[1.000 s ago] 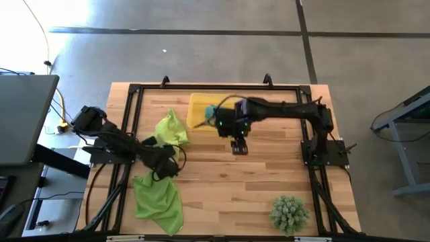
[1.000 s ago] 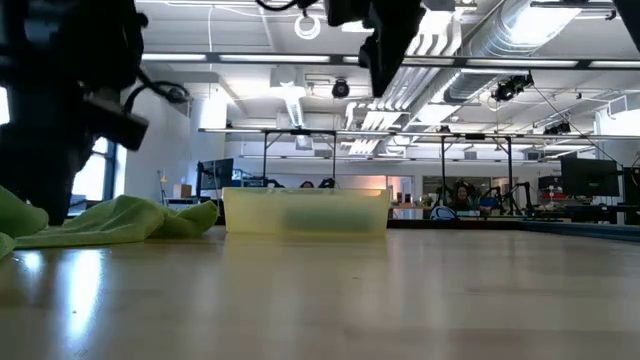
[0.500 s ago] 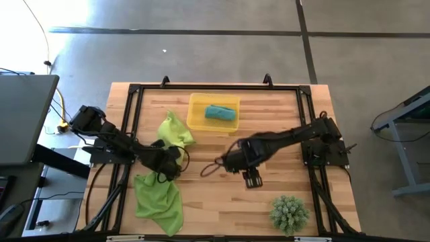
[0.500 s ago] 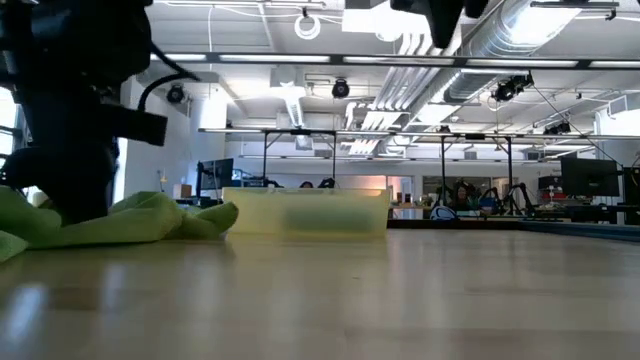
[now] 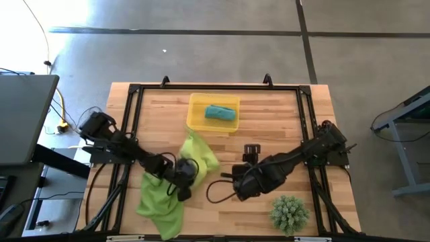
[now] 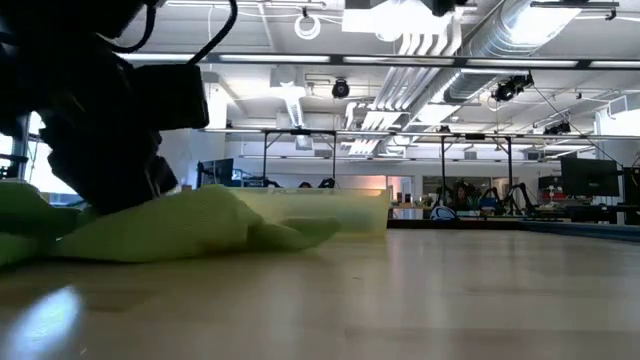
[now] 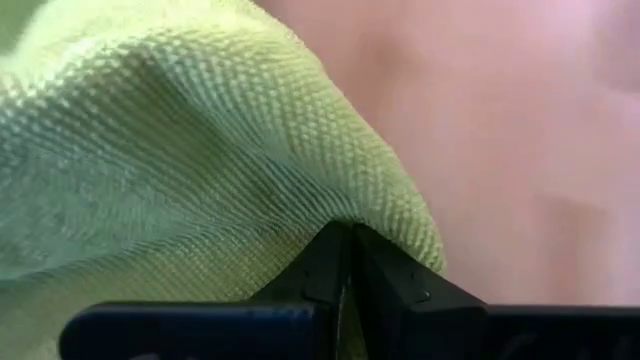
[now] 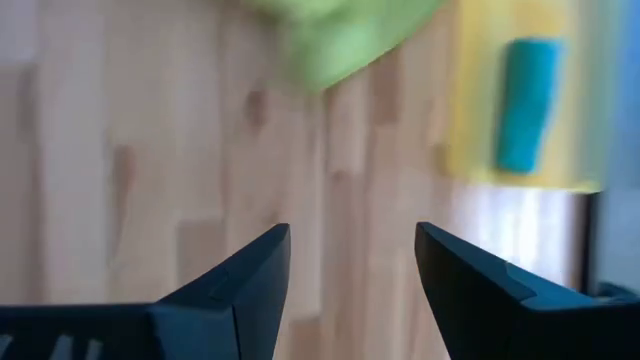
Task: Roll microfiber towels into tight, uniform cylinder then place into a basket
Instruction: Roll the light green microfiber towel
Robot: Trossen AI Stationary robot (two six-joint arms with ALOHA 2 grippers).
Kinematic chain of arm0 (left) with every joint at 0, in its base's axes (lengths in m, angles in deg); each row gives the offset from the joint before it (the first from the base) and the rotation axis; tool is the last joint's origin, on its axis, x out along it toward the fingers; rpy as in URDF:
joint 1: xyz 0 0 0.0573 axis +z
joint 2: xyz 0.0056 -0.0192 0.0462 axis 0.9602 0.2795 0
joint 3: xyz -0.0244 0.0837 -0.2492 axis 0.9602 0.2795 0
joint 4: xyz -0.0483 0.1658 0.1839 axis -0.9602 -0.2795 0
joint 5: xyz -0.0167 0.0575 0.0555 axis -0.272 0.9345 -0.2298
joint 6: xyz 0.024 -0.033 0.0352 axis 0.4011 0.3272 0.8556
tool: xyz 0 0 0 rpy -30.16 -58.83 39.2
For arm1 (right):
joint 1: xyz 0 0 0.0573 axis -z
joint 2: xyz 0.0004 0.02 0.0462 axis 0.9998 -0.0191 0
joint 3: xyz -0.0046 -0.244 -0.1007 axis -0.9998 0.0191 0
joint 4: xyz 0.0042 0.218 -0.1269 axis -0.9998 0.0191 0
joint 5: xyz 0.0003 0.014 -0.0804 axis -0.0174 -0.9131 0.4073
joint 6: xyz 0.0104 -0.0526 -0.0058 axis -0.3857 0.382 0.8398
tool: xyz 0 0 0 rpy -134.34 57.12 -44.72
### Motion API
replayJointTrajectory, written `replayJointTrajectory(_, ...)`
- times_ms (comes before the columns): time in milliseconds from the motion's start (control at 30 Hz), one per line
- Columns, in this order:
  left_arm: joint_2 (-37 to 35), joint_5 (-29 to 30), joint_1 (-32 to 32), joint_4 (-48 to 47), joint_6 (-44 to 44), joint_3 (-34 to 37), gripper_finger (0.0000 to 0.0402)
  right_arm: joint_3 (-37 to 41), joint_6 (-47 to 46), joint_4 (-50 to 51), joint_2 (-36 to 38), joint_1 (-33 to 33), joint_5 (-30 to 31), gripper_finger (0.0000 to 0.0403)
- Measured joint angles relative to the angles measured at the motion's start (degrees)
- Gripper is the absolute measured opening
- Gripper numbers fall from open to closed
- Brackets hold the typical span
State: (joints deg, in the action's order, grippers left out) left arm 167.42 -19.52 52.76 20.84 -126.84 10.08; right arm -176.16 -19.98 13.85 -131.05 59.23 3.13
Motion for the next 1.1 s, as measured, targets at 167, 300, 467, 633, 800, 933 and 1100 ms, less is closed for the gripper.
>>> replayJointTrajectory(167,1.53,-7.16,-1.38,13.68,5.29,-0.05,0.0019,0.00,-1.67,-2.92,-0.02,-1.36,8.75,0.0208)
replayJointTrajectory(300,-1.29,-6.52,-1.53,15.57,5.34,-0.07,0.0019,0.00,-2.65,-6.39,-0.02,-1.24,9.77,0.0208)
replayJointTrajectory(467,-4.53,-6.37,-1.73,15.24,7.19,-0.09,0.0019,0.00,-1.24,-9.49,-2.11,-1.22,9.94,0.0208)
replayJointTrajectory(633,-5.55,-6.37,-3.24,13.07,8.36,-0.11,0.0019,0.00,1.18,-10.12,-6.37,-1.53,10.32,0.0208)
replayJointTrajectory(800,-4.96,-1.78,-4.94,5.53,7.65,-0.11,0.0019,0.00,4.35,-10.11,-12.12,-0.76,10.01,0.0208)
replayJointTrajectory(933,-4.49,4.13,-5.83,-0.35,4.84,-0.10,0.0019,0.00,4.92,-10.39,-17.47,0.99,5.03,0.0208)
replayJointTrajectory(1100,-2.51,5.85,-5.72,-1.70,3.35,-0.13,0.0019,0.02,5.28,-10.83,-22.46,1.82,0.69,0.0208)
